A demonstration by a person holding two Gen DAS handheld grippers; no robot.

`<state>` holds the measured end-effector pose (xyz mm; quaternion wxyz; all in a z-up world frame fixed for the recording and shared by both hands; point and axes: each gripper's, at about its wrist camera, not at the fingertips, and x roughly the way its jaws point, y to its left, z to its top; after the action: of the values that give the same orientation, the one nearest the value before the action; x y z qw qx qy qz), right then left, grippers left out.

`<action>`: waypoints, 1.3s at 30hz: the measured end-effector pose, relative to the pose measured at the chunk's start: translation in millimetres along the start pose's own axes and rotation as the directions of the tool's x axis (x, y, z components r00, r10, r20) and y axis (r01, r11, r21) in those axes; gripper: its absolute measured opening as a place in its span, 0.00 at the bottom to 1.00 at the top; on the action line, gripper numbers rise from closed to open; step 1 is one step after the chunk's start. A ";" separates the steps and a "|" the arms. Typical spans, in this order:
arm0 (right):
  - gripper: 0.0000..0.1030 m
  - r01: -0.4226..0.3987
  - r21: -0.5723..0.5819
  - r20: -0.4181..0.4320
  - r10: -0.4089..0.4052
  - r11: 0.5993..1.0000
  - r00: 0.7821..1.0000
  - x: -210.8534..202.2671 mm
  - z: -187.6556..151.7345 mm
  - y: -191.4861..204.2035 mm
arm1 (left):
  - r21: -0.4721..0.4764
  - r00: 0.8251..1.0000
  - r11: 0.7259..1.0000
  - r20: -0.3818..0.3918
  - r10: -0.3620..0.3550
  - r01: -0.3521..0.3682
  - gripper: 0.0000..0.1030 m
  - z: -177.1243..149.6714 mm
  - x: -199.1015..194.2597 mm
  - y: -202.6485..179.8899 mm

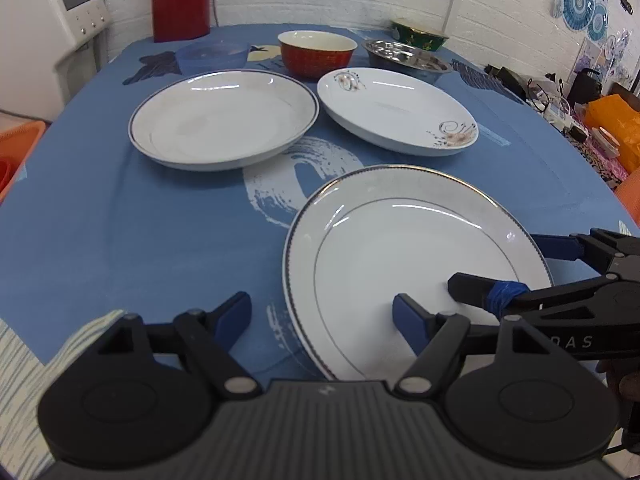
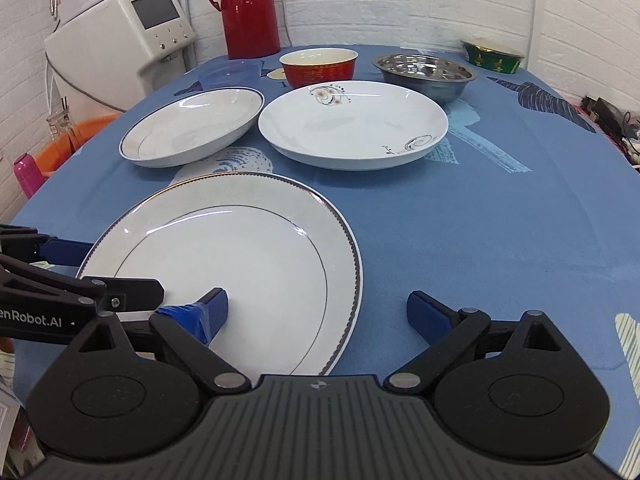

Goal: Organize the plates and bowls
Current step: 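Move both grippers to the large gold-rimmed plate and close on its rim, then lift the gold-rimmed plate with both grippers and carry it toward the plain white plate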

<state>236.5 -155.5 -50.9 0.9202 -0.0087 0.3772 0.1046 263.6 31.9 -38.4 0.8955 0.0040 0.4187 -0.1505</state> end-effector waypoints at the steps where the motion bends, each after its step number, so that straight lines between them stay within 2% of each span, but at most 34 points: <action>1: 0.78 -0.013 -0.014 -0.003 0.013 1.000 1.000 0.0 0.8 -0.2 | 0.012 1.000 1.000 -0.003 0.008 -0.008 0.70 -0.1 -0.3 -1.4; 2: 0.75 -0.032 -0.031 -0.006 0.032 0.999 0.999 -0.2 1.3 0.0 | 0.022 1.000 1.000 0.003 0.004 -0.004 0.61 0.1 -0.8 -2.9; 4: 0.59 -0.080 -0.060 -0.014 0.079 0.995 0.997 -2.6 3.6 2.2 | 0.028 1.000 0.999 0.006 -0.026 0.026 0.45 1.6 -2.3 -5.1; 5: 0.50 -0.085 -0.070 -0.020 0.084 0.994 0.996 -3.8 5.3 5.4 | 0.020 1.000 1.000 0.006 -0.020 0.020 0.42 3.0 -1.7 -5.1; 6: 0.50 -0.079 -0.071 -0.025 0.077 0.994 0.997 -3.8 5.9 6.9 | 0.012 1.000 1.000 0.011 -0.021 0.021 0.39 3.4 -1.5 -4.0; 8: 0.49 -0.075 -0.045 -0.026 0.074 0.996 0.997 -4.8 5.5 7.2 | -0.030 0.999 0.999 0.014 -0.041 0.041 0.20 4.3 -2.4 1.1; 10: 0.49 -0.065 -0.037 -0.032 0.064 0.997 0.997 -7.2 5.8 14.1 | -0.059 0.999 0.998 0.010 -0.031 0.032 0.20 5.6 -6.2 6.5; 16: 0.51 -0.136 -0.021 0.034 0.137 0.990 0.990 -17.4 12.4 53.8 | -0.112 0.998 0.993 0.044 0.043 -0.038 0.21 1.8 -41.0 46.5; 21: 0.52 -0.245 -0.041 0.036 0.247 0.969 0.968 3.4 23.9 95.6 | -0.172 0.990 0.976 0.027 0.138 -0.131 0.21 -10.9 -57.3 91.1; 24: 0.52 -0.276 -0.038 0.025 0.277 0.961 0.961 19.7 27.9 111.9 | -0.185 0.984 0.968 0.024 0.175 -0.168 0.21 -14.4 -56.0 107.5; 31: 0.53 -0.238 -0.068 0.021 0.240 0.969 0.970 32.4 38.1 125.0 | -0.204 0.987 0.968 0.031 0.158 -0.149 0.21 -9.7 -41.3 123.8; 39: 0.54 -0.200 -0.113 0.019 0.203 0.973 0.979 38.7 30.3 130.0 | -0.204 0.985 0.968 0.056 0.161 -0.147 0.21 -16.0 -36.5 121.9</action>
<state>258.4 -18.4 -48.0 0.9086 -0.0196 0.3555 0.2182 262.9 160.1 -35.9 0.9149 -0.0585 0.3977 -0.0377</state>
